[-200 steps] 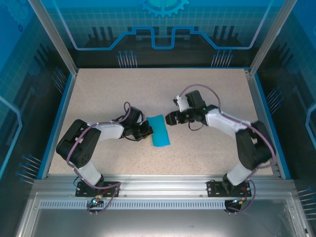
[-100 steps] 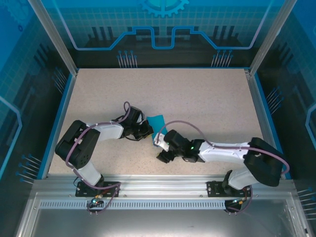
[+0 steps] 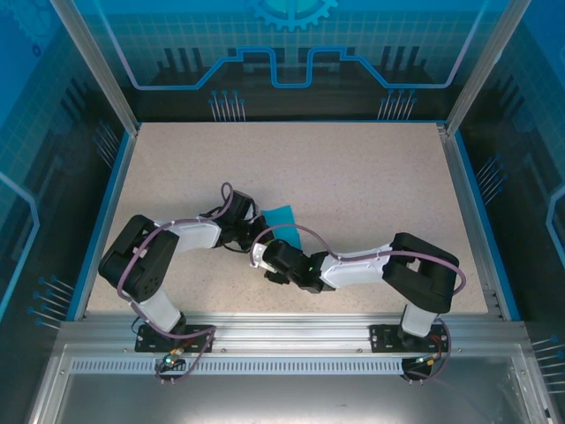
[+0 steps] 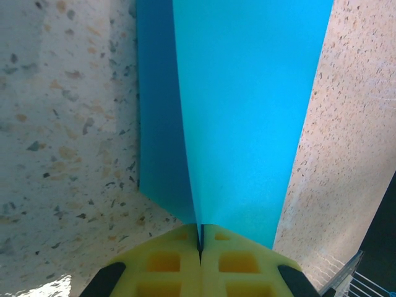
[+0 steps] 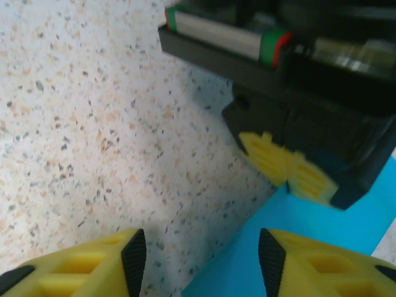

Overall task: Fold a paper plane with a square sheet of paper (fold left side to right side)
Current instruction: Third fold the triangle at the center of the table.

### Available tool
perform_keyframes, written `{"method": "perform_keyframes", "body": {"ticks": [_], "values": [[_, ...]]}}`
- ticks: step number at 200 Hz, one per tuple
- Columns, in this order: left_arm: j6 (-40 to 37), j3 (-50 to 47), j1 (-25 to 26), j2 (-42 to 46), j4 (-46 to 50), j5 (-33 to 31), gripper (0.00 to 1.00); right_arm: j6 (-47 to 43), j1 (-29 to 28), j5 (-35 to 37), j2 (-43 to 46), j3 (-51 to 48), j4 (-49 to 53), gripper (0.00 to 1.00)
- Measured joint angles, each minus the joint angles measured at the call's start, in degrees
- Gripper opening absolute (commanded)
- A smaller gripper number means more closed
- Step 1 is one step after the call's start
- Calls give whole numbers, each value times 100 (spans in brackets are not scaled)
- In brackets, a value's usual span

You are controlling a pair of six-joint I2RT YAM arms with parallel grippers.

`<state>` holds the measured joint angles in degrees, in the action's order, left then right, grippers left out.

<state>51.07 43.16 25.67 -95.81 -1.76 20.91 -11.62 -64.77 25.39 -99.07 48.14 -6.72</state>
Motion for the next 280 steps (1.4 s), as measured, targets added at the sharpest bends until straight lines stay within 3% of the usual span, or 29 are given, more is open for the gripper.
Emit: {"method": "perform_keyframes", "body": {"ticks": [28, 60, 85, 105, 121, 135, 153, 189, 244, 280], "values": [[-11, 55, 0, 0, 22, 7, 5, -31, 7, 11, 0, 11, -20, 31], [-20, 76, 0, 0, 46, 17, 13, 2, 33, -31, 7, 9, 20, 0], [-76, 94, -37, 22, 173, 26, 22, 17, 37, -96, 7, 9, 74, 0], [-192, 94, -168, 205, 334, 50, 46, 26, 50, -164, 7, 9, 116, 0], [-319, 96, -350, 474, 555, 59, 59, 63, 72, -201, 7, 2, 131, 0], [-518, 149, -562, 737, 879, 61, 64, 92, 101, -223, 7, -7, 146, 0], [-758, 295, -852, 962, 1244, 101, 63, 114, 133, -247, 7, -13, 175, 0], [-1113, 977, -999, 833, 1598, 389, 51, 151, 151, -313, 7, -13, 221, 0], [-1547, 2732, -481, -1093, 1635, 918, 41, 199, 155, -313, 7, -13, 269, 0], [-1700, 3230, -273, -1976, 1814, 960, 37, 256, 160, -313, 7, -13, 291, 0]]}}
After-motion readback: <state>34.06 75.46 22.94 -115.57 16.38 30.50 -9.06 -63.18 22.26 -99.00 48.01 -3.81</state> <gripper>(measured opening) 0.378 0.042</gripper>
